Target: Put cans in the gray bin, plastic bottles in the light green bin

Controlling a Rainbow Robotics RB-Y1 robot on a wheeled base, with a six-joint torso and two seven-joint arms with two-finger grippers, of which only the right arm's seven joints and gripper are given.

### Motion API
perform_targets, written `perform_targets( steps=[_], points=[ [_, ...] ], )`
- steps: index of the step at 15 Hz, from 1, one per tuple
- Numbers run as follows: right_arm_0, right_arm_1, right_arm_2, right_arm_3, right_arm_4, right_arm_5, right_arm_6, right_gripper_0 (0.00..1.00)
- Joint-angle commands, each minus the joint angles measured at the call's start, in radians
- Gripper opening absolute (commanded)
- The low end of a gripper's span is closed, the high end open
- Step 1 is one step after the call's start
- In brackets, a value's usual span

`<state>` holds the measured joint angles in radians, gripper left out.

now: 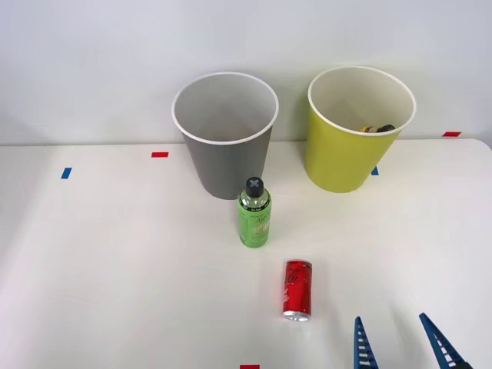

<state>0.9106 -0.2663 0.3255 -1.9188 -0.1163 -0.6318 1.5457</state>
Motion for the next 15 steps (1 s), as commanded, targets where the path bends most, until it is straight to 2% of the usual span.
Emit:
perform_targets(
  steps=[1, 4, 7, 11, 13, 15],
  points=[
    [0.040, -0.014, 0.010, -0.216, -0.005, 0.256, 0.027, 1.00],
    [0.027, 0.006, -0.003, -0.328, -0.017, 0.483, 0.022, 1.00],
    [0.016, 0.033, -0.054, -0.473, -0.036, 0.799, -0.016, 1.00],
    [-0.015, 0.045, -0.062, -0.684, -0.006, 1.253, -0.256, 1.00],
    [-0.067, 0.044, -0.054, -0.699, 0.014, 1.489, -0.389, 1.00],
    [-0.125, 0.044, -0.045, -0.699, 0.030, 1.569, -0.461, 1.00]
  ],
)
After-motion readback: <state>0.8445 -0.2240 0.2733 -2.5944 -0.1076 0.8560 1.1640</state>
